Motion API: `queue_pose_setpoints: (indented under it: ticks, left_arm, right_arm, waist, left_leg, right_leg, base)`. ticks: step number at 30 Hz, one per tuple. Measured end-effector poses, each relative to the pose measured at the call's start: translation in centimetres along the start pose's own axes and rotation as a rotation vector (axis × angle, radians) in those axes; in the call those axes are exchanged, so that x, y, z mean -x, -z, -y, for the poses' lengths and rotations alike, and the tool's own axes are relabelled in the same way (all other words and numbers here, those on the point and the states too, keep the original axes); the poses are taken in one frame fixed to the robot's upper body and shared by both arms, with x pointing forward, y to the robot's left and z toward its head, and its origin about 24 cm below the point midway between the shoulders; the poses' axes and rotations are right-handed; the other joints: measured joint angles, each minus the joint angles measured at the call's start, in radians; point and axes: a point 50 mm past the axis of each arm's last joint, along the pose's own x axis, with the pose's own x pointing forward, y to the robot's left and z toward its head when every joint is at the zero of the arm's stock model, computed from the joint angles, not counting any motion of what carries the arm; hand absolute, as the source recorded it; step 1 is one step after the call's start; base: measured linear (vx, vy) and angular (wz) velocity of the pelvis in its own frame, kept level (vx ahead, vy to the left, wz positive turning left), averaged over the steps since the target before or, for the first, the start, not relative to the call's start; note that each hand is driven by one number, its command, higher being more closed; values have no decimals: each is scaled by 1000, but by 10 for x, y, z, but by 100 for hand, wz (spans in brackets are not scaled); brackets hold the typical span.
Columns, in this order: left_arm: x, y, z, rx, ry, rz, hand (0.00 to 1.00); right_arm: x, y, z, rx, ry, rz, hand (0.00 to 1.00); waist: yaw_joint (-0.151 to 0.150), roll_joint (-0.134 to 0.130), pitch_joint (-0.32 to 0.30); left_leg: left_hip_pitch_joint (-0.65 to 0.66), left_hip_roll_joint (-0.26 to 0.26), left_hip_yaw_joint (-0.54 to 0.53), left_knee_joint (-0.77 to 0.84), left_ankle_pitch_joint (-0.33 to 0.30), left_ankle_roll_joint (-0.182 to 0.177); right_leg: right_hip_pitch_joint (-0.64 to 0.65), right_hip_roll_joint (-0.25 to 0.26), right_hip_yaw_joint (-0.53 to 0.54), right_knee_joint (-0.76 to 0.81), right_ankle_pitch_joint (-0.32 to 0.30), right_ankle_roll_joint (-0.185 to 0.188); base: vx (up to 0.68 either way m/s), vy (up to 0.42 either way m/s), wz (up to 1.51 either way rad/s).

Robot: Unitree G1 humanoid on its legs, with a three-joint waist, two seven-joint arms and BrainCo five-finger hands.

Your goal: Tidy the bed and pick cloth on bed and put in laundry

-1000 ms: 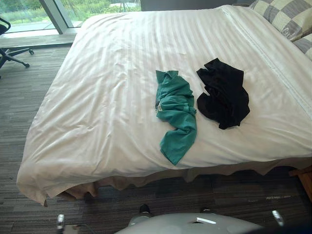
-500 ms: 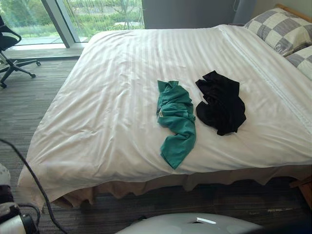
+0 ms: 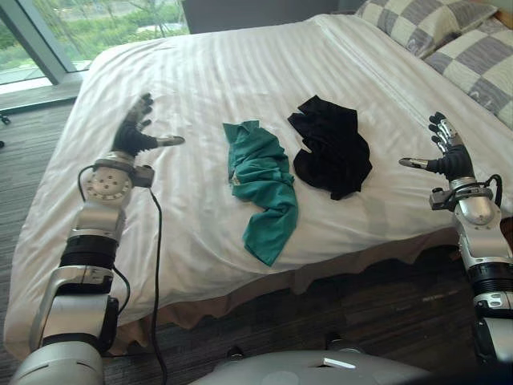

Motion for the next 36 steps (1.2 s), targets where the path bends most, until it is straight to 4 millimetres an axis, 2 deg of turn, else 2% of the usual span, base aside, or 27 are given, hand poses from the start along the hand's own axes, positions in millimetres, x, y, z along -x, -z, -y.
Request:
queue_pose_setpoints:
  ticks: [2,4,7,8,12,15,18,20,22,23,26,31,34,36]
  left_arm:
    - [-5,5,13,-52,36,-47,0]
    - [-12,5,18,-108,48,-86,0]
    - [-22,1,21,-196,36,-138,0]
    - [-25,0,20,-201,27,-163,0]
    - [-25,11,26,-216,27,-261,0]
    - [-28,11,34,-233,30,-306,0]
    - [-35,1,33,-224,-11,-316,0]
    - [-39,-5,30,-232,-34,-327,0]
    - [-40,-7,29,-262,-66,-331,0]
    - [-42,-11,26,-275,-88,-326,100]
    - [-45,-16,20,-272,-130,-329,100]
    - [-46,-20,10,-314,-170,-308,100]
    - [-46,-23,12,-346,-160,-249,100]
    - [-45,-26,14,-351,-150,-215,100]
  right_arm:
    - [-1,-7,-6,-18,-13,31,0]
    - [-2,-12,-12,-23,-33,55,0]
    - [-3,-17,-14,-25,-38,74,0]
    - [-4,-18,-14,-26,-37,71,0]
    - [-6,-21,-14,-27,-33,72,0]
    - [-15,-40,-13,-32,-25,142,0]
    - [-21,-64,-12,-49,-19,238,0]
    - [-24,-71,-11,-51,-16,264,0]
    - [-25,-74,-11,-52,-16,279,0]
    - [-24,-79,-11,-51,-17,298,0]
    - [-22,-96,-12,-46,-24,371,0]
    - [-17,-125,-16,-39,-47,494,0]
    - [-20,-143,-23,-28,-79,561,0]
    - [-21,-148,-27,-4,-93,581,0]
  waist:
    - [-2,0,4]
    - [-7,-1,18]
    - [-25,4,57]
    - [-26,5,75]
    - [-50,15,108]
    - [-57,19,151]
    - [-59,19,198]
    - [-60,18,240]
    - [-62,21,255]
    - [-58,21,271]
    - [-58,30,292]
    - [-54,26,295]
    - [-52,25,296]
    - [-48,25,296]
  left_leg:
    - [-14,9,37,-1,1,-1]
    - [-27,15,58,-2,4,-5]
    - [-52,16,86,-2,13,-3]
    - [-58,16,102,-2,16,-3]
    - [-75,16,115,-1,23,-4]
    - [-89,15,128,3,30,-3]
    - [-126,15,144,4,43,0]
    - [-130,15,155,4,45,2]
    - [-156,15,169,4,47,2]
    - [-162,15,182,4,47,2]
    - [-189,14,204,4,47,2]
    - [-215,16,243,5,46,1]
    - [-211,10,249,5,45,4]
    - [-213,7,247,5,46,6]
  right_leg:
    - [-35,14,38,1,9,-9]
    - [-63,22,64,-1,24,-10]
    - [-99,28,92,-14,47,-15]
    - [-114,30,107,-21,64,-6]
    - [-130,33,119,-48,93,-5]
    - [-152,35,134,-53,109,-5]
    - [-200,38,152,-50,127,-10]
    - [-211,39,160,-48,133,-8]
    - [-248,41,171,-35,133,-8]
    - [-265,42,181,-30,135,-4]
    - [-314,43,188,2,132,1]
    - [-373,39,196,49,118,15]
    - [-376,27,200,54,114,20]
    - [-376,23,199,55,112,22]
  base:
    - [-95,-10,-43]
    - [-94,-12,-47]
    - [-58,-9,-30]
    - [-33,-7,-29]
    - [6,-9,-15]
    - [0,-8,-14]
    - [-37,-17,-11]
    - [-49,-13,-13]
    - [-33,-14,-15]
    - [2,-16,-21]
    - [-13,-12,-14]
    - [15,-13,-5]
    - [61,3,0]
    - [47,7,6]
